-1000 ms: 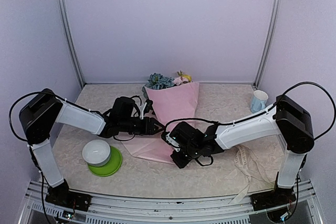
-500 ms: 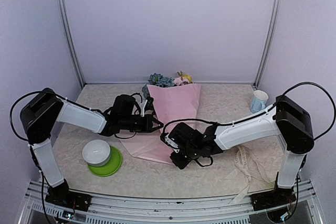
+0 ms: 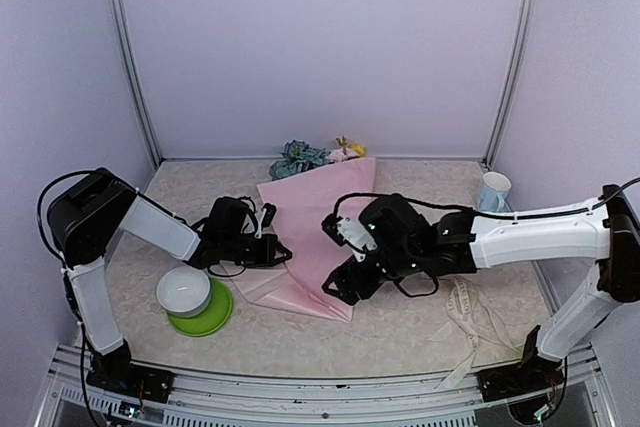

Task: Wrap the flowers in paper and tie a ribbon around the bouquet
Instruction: Press the fold line on the 2/3-folded wrapping paper.

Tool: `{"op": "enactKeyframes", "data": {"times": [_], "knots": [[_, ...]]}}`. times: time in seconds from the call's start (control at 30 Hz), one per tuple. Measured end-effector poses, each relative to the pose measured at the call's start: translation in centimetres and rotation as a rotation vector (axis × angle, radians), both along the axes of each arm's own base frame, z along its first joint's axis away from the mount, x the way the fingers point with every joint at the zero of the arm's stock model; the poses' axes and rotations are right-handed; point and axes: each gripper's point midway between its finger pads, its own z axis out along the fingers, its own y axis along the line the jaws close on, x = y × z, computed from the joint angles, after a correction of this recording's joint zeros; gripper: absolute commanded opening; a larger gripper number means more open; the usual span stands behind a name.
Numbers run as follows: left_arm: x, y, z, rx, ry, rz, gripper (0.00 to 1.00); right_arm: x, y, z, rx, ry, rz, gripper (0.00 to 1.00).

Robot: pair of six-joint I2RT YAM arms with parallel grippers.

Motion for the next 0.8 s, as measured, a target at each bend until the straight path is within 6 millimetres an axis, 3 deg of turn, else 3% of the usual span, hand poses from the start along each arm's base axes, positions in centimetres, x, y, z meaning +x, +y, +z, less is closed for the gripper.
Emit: {"op": "enactKeyframes", "data": {"times": [0.1,0.2,0.27,0.5,0.67,0.8], "knots": [[-0.4,0.1,-0.7,0.003,0.020,-0.002,0.00,3.0,-3.4,0.0,0.092,0.091,-0.115,0.73],[-0.3,0.1,-0.7,-0.003,0.016,-0.003,0.00,7.2,-7.8,-3.0,0.128,0.219,-0.306,0.73],[-0.2,0.1,-0.6,-0.006,0.013,-0.002,0.00,8.5,-9.4,-5.0,0.129,0.286,-0.378,0.73],[0.1,0.5,-0.7,-0.007,0.016,0.006,0.00,8.6,-8.0,-8.9,0.164,0.443,-0.385,0.61],[0.0,0.7,-1.2,0.005,0.027,0.013,0.00,9.8,-6.0,-9.1,0.241,0.476,-0.348,0.52],[0.0,1.1,-1.6,0.024,0.036,0.021,0.00,10.7,-4.3,-9.3,0.296,0.506,-0.317,0.27]]}}
